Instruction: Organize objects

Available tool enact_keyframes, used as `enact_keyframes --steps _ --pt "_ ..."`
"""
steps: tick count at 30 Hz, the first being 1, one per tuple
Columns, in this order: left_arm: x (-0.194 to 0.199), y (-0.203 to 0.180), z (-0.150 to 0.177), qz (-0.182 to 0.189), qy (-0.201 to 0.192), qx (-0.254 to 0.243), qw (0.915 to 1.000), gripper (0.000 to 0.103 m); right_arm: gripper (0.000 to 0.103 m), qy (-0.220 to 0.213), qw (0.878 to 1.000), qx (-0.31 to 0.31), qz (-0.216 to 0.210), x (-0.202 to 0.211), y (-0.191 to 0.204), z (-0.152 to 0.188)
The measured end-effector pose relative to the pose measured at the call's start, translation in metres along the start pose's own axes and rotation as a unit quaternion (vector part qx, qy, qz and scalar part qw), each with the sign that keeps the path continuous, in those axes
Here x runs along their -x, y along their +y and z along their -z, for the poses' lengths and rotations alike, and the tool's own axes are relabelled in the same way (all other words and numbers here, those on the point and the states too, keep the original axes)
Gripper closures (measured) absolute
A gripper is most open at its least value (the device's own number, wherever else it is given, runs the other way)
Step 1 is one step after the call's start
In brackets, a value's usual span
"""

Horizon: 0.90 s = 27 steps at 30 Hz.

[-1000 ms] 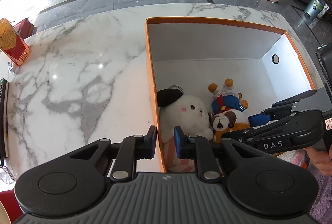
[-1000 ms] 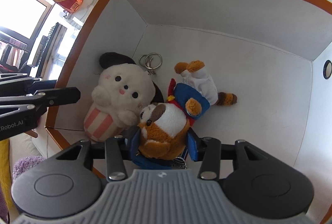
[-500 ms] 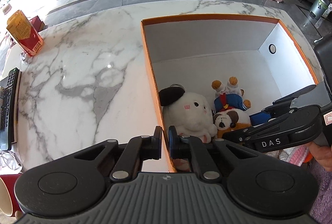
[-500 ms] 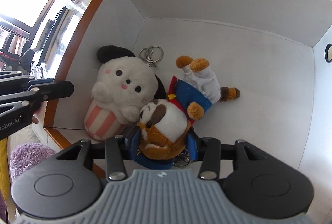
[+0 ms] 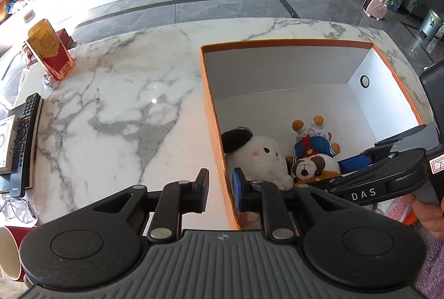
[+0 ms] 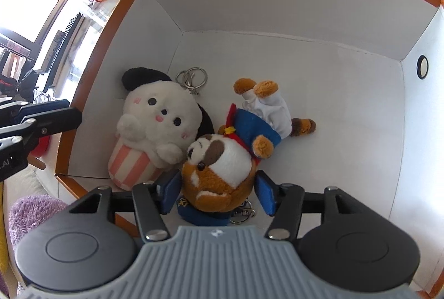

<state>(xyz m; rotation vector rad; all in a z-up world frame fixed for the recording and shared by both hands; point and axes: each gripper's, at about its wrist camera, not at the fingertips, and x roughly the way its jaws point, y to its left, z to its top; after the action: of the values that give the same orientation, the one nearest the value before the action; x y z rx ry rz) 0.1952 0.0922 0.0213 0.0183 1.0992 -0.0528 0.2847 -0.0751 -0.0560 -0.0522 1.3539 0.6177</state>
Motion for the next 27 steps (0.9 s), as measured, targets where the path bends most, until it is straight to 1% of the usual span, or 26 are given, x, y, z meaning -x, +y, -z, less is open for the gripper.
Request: enact_keyframes --steps 2,3,6,8,10,14,17,21,23,27 --pt "0.010 -0.001 0.002 -0.005 -0.018 -0.001 0.9998 0.078 0.037 -0.013 1.000 0.003 0.006 0.007 0.003 0.002" --pt "0.015 -0.003 0.003 -0.009 -0.028 -0.003 0.9996 0.075 0.037 -0.019 1.000 0.006 0.011 0.011 0.004 0.002" --pt "0.034 -0.010 0.010 -0.015 -0.058 -0.012 0.9982 0.073 0.035 -0.044 0.998 0.019 0.033 0.028 0.012 0.008" --pt "0.049 -0.017 0.016 -0.006 -0.076 -0.017 0.9970 0.071 0.033 -0.069 0.996 0.027 0.049 0.043 0.015 0.015" --pt "0.062 -0.024 0.024 0.009 -0.088 -0.017 0.9959 0.069 0.031 -0.104 0.992 0.032 0.062 0.062 0.018 0.026" --pt "0.082 -0.039 0.040 0.037 -0.106 -0.025 0.9933 0.068 0.031 -0.159 0.984 0.032 0.073 0.094 0.018 0.052" --pt "0.090 -0.051 0.053 0.047 -0.116 -0.032 0.9916 0.068 0.031 -0.204 0.975 0.035 0.079 0.113 0.025 0.075" --pt "0.092 -0.066 0.071 0.059 -0.122 -0.036 0.9901 0.068 0.031 -0.249 0.965 0.042 0.075 0.130 0.028 0.107" --pt "0.091 -0.072 0.081 0.071 -0.122 -0.035 0.9894 0.068 0.030 -0.261 0.961 0.042 0.073 0.134 0.028 0.123" --pt "0.086 -0.080 0.100 0.106 -0.114 -0.025 0.9875 0.067 0.030 -0.267 0.960 0.024 0.078 0.138 0.022 0.155"
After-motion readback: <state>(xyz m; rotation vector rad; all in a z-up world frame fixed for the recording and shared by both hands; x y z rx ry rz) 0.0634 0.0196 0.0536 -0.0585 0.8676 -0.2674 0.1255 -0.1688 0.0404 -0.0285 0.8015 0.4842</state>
